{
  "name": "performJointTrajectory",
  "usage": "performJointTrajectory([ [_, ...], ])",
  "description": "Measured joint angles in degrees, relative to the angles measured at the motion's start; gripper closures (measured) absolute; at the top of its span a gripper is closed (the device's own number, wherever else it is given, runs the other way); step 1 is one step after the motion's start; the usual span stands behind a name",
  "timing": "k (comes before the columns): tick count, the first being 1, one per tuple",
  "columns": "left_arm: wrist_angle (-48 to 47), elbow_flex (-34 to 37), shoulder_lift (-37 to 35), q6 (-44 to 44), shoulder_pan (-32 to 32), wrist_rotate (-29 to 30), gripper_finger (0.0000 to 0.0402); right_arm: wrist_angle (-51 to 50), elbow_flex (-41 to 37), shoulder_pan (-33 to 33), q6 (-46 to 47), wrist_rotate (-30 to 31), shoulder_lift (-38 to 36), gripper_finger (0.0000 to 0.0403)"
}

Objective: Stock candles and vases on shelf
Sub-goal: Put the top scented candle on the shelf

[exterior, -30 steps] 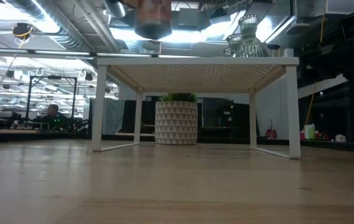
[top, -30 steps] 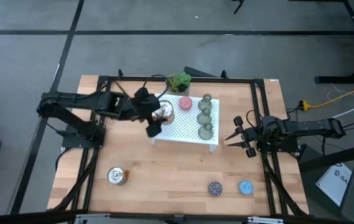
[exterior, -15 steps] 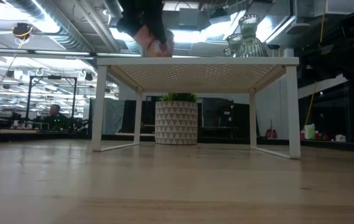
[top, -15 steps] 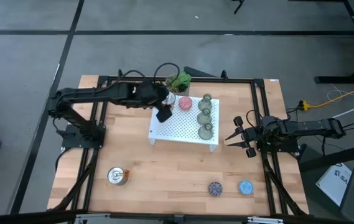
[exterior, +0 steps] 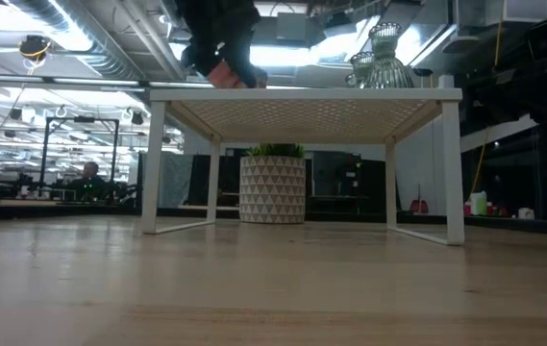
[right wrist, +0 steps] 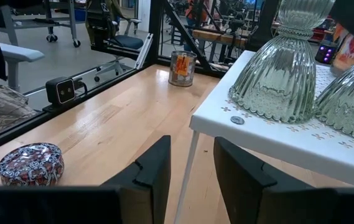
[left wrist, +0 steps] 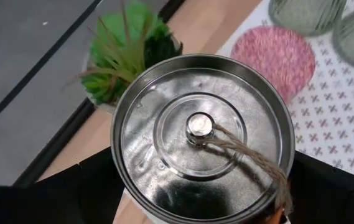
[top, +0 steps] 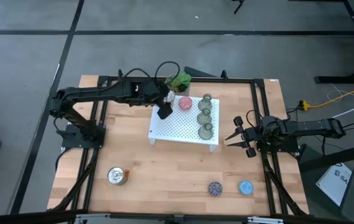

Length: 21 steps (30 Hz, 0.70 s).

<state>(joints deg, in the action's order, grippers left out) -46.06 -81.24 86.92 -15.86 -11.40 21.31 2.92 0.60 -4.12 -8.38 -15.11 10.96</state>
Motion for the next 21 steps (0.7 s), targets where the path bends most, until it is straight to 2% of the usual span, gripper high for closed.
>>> performJointTrajectory([
  [10,2.8,1.9,-0.3,-1.4,0.1,-1.2,0.0056,0.0,0.0,0.0,0.0,0.0,0.0,0.0279],
  [21,2.6,2.0,-0.6,-3.3,0.1,-4.1,0.0018,0.0,0.0,0.0,0.0,0.0,0.0,0.0279],
])
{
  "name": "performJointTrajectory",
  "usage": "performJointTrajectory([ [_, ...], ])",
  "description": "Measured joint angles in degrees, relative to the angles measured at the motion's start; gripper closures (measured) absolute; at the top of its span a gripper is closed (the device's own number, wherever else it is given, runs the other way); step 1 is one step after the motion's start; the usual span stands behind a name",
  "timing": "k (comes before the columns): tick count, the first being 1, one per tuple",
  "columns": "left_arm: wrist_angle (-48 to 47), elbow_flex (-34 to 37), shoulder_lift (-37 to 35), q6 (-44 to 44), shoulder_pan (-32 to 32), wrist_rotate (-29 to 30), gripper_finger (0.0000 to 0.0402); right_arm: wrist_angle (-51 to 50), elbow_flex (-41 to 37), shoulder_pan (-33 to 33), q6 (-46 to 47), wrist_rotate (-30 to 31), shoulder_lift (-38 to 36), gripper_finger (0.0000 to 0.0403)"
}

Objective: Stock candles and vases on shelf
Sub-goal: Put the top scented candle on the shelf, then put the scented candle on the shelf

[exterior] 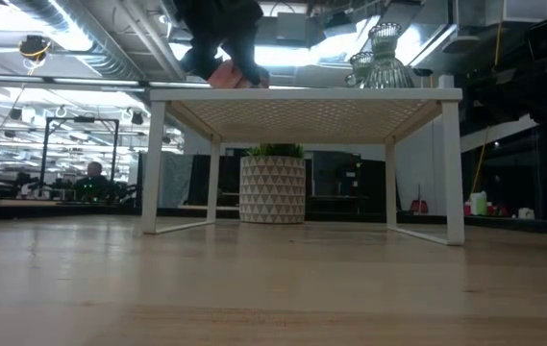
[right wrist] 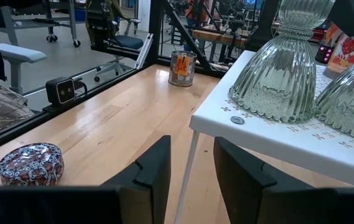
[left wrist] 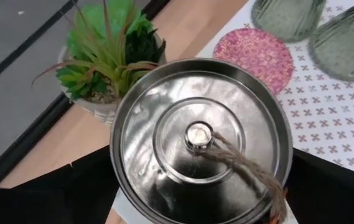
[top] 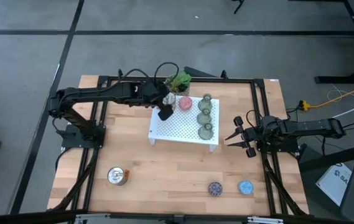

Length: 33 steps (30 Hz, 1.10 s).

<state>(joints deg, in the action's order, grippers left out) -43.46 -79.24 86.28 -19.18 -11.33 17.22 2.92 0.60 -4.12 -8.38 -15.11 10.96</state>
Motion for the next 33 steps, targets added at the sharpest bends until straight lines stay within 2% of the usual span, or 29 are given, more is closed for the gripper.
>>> performJointTrajectory([
  [17,-3.4,-3.2,-3.8,-0.6,0.0,0.0,0.0007,0.0,0.0,0.0,0.0,0.0,0.0,0.0279],
  [26,-11.0,-3.4,-8.2,-2.6,3.7,1.0,0.0010,0.0,0.0,0.0,0.0,0.0,0.0,0.0279],
  [30,-15.7,-3.4,-11.4,-3.0,7.1,-1.9,0.0010,0.0,0.0,0.0,0.0,0.0,0.0,0.0279],
  [33,-18.6,-3.4,-13.3,-6.8,9.9,-5.6,0.0011,0.0,0.0,0.0,0.0,0.0,0.0,0.0279],
])
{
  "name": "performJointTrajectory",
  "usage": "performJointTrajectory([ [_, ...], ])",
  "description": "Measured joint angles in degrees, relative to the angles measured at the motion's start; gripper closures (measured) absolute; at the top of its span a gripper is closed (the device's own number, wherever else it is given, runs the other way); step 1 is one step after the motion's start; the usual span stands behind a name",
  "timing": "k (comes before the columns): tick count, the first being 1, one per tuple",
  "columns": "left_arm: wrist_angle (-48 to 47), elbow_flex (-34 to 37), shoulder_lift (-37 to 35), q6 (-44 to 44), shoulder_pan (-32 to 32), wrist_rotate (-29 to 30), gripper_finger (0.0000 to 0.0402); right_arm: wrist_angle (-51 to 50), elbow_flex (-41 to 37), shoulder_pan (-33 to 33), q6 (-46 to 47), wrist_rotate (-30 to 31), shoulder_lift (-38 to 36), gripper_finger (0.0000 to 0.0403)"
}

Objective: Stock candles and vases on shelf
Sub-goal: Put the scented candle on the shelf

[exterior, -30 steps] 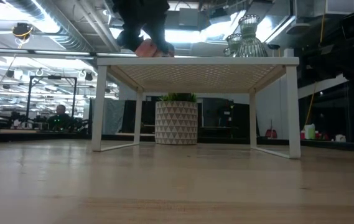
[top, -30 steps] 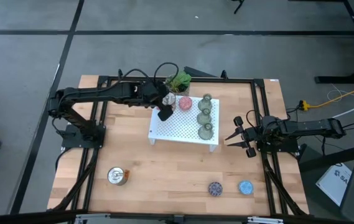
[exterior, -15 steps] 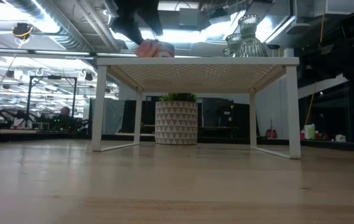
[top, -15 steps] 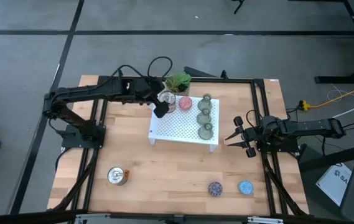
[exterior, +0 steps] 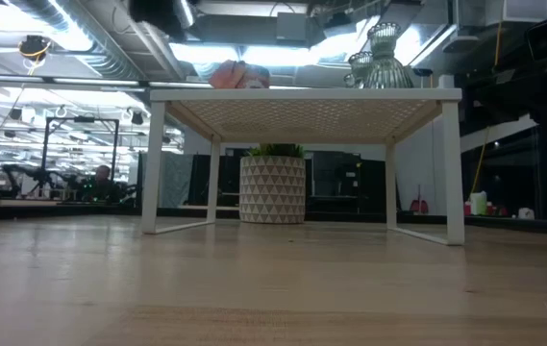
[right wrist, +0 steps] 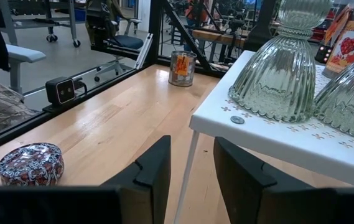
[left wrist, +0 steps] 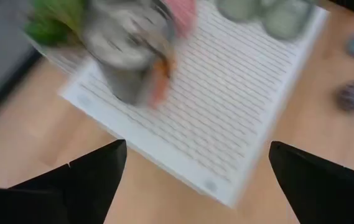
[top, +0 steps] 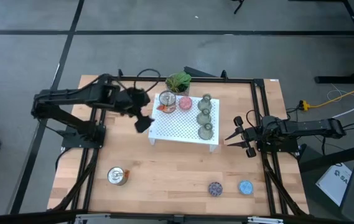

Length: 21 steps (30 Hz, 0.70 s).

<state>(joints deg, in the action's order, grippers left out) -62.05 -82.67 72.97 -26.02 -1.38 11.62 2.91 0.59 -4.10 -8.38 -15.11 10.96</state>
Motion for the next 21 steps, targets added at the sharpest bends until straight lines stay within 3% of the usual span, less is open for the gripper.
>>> performJointTrajectory([
  [13,-17.6,2.0,-1.0,-30.4,19.5,-1.4,0.0011,0.0,0.0,0.0,0.0,0.0,0.0,0.0279],
  [21,-17.3,6.0,-0.7,-50.7,31.9,-4.6,0.0011,0.0,0.0,0.0,0.0,0.0,0.0,0.0279],
])
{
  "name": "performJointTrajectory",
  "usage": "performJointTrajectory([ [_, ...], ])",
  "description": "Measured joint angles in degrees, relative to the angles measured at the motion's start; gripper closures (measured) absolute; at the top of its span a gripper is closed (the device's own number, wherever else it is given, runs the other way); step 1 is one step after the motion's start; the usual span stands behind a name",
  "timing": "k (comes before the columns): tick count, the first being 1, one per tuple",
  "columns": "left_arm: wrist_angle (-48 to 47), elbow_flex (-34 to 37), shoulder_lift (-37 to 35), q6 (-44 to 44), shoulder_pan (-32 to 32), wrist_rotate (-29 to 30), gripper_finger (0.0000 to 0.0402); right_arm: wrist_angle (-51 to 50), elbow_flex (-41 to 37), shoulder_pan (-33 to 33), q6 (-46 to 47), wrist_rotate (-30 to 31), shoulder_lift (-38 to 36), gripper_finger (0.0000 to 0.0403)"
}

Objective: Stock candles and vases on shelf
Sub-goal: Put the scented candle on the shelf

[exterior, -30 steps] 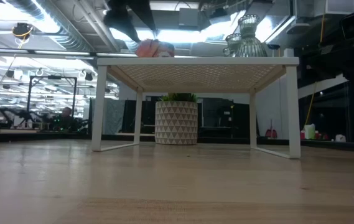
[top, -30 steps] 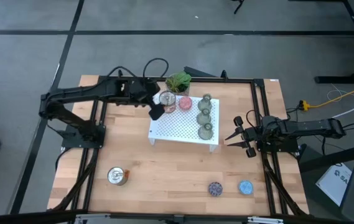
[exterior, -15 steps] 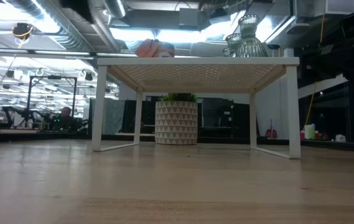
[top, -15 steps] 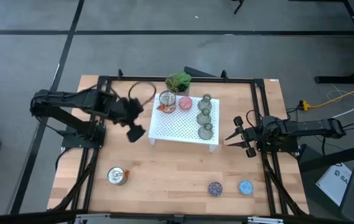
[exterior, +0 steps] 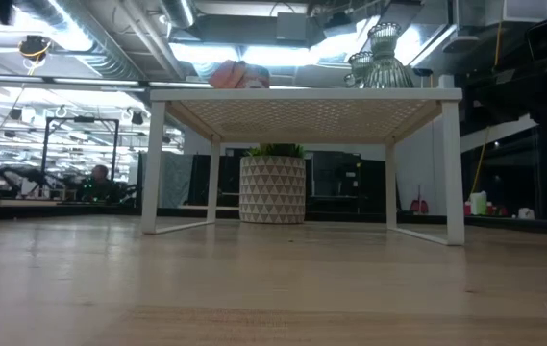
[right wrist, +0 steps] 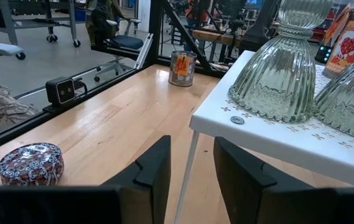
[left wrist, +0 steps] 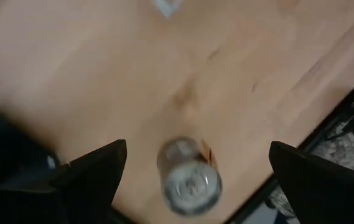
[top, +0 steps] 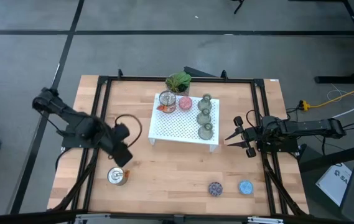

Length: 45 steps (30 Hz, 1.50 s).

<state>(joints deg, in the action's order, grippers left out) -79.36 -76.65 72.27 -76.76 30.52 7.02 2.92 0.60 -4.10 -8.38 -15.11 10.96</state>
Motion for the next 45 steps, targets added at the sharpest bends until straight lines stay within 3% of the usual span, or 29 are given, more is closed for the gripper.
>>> performJointTrajectory([
  [6,-0.1,4.7,0.0,-14.8,7.4,-3.4,0.0011,0.0,0.0,0.0,0.0,0.0,0.0,0.0279],
  [13,3.6,12.3,0.0,-25.6,13.7,-3.6,0.0011,0.0,0.0,0.0,0.0,0.0,0.0,0.0279],
  [26,25.9,24.2,0.0,-25.4,18.9,-2.0,0.0011,0.0,0.0,0.0,0.0,0.0,0.0,0.0279],
  [45,32.7,29.7,0.0,-22.2,19.4,-2.5,0.0011,0.0,0.0,0.0,0.0,0.0,0.0,0.0279],
])
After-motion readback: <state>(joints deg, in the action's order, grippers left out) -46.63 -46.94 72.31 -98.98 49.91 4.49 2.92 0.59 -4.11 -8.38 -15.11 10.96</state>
